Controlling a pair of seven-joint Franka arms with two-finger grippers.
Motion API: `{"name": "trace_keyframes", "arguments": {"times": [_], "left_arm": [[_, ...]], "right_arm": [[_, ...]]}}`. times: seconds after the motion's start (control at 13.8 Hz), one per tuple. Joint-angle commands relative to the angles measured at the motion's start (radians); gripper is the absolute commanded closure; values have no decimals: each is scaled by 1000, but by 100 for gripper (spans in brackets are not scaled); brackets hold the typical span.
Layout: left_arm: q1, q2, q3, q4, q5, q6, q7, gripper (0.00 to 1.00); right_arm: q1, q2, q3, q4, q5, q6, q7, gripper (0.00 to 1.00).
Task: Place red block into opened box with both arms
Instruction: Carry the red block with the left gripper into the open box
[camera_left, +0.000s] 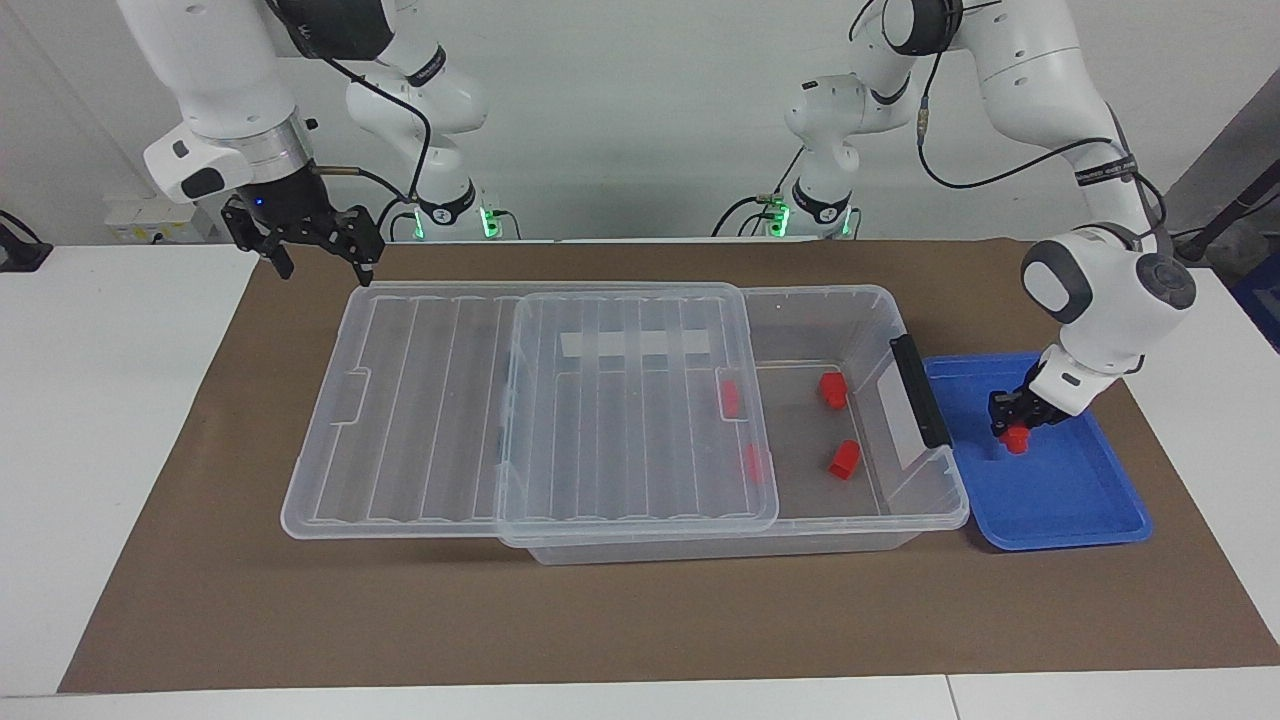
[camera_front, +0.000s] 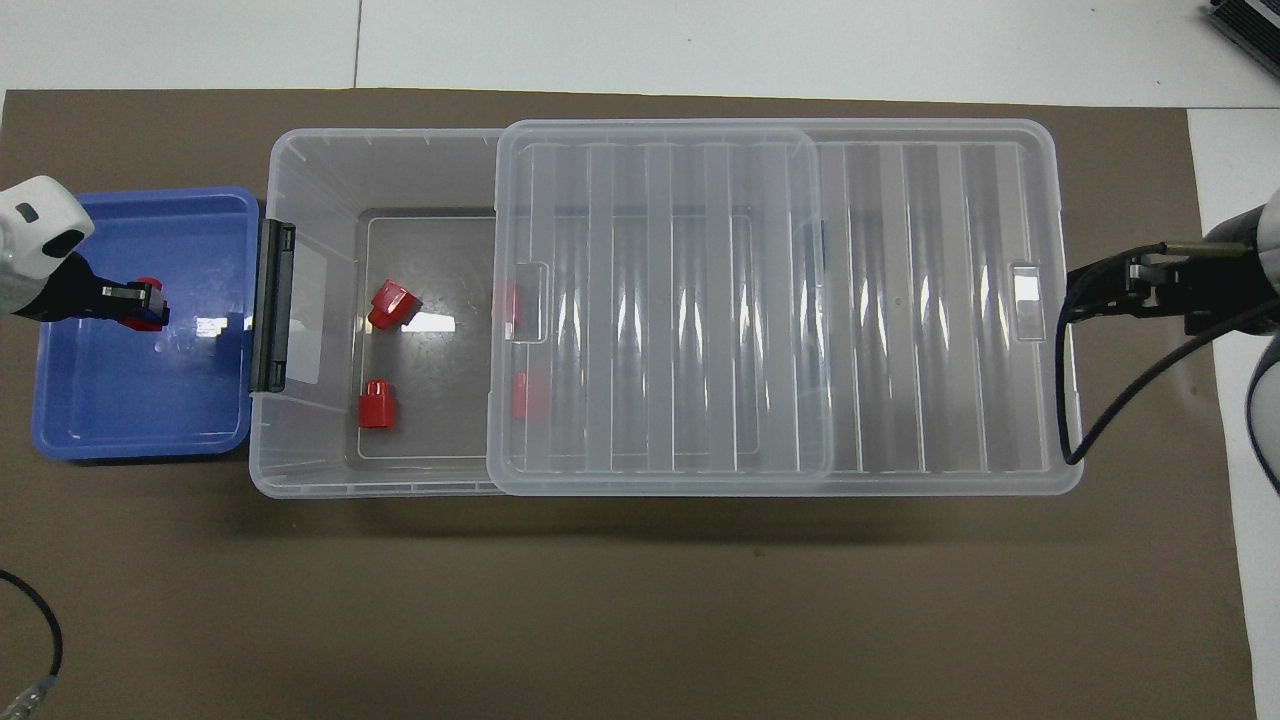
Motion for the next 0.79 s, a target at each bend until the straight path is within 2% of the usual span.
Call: {"name": "trace_keyframes", "arguments": {"times": [0.0,0.14,0.29,0.43,0.58,0.72], "left_arm": [[-7,-27,-7,101,-16,-161,-82,100],[-41,-46,-27,166,-16,-256,-225,100],[-122,-52,-32,224,-16,-305,-416,100],[-208,-52,-32,240,-16,-328,-576,100],[-281,-52,-32,240,-5,-316,-705,100],[-343,-58,-32,223,7,-252,-788,100]], "right_arm": [[-8,-3,5,7,2,-17,11,0],[-8,-3,3,7,2,-17,11,0],[-8,-3,5,7,2,-16,11,0],[-8,-3,3,7,2,-17,11,0],[-8,-3,3,7,2,-17,11,0],[-8,-2,5,6,2,-17,11,0]]}}
